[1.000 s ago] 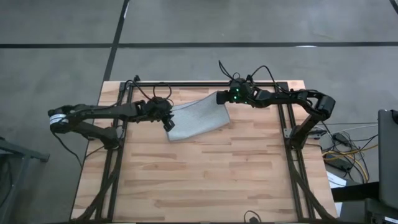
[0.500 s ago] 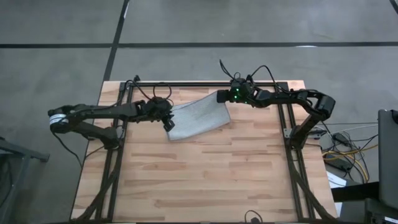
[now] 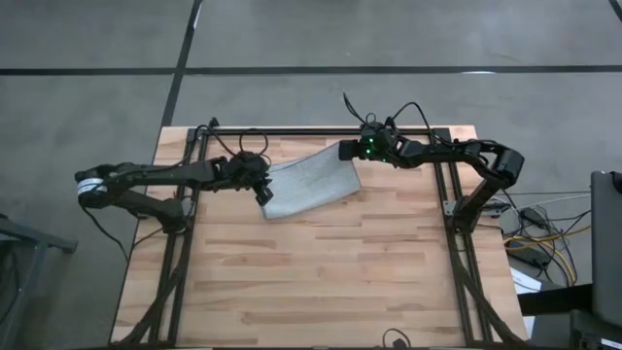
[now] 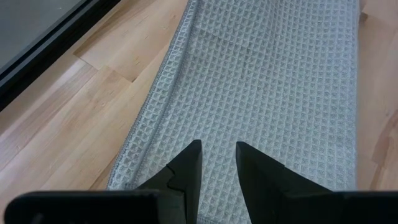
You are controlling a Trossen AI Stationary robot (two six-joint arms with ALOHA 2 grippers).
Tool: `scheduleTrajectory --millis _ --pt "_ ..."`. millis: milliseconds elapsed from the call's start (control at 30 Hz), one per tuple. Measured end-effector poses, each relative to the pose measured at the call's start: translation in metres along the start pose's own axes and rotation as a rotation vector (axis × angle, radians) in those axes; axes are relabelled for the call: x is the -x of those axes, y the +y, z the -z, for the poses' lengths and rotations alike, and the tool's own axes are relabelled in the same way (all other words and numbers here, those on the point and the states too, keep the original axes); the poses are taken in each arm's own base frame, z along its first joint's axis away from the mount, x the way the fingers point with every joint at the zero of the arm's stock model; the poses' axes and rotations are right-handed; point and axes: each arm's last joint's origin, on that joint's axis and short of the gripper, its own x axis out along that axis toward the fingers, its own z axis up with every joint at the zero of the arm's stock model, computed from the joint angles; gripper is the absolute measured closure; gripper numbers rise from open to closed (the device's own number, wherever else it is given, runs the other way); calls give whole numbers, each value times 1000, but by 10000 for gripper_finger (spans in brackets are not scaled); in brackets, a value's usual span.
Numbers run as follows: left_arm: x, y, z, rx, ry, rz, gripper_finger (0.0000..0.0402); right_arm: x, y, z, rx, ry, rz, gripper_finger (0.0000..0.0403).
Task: Roll towel
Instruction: Fold the gray towel
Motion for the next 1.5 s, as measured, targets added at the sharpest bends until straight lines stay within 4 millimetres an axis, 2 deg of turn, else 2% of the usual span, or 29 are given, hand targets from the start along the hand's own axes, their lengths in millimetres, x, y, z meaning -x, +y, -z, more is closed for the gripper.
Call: scheduleTrajectory --millis 667,833,1033,1333,1500 --pt "0 0 0 0 0 0 298 0 2 2 15 38 -41 342" --pt "0 0 0 0 0 0 298 2 8 13 34 136 -96 342" --pt "0 0 0 0 0 0 298 5 7 31 35 249 -16 342" --pt "0 0 0 0 0 0 298 7 6 38 42 314 10 342" --pt "0 0 0 0 0 0 298 10 5 47 -8 417 19 342"
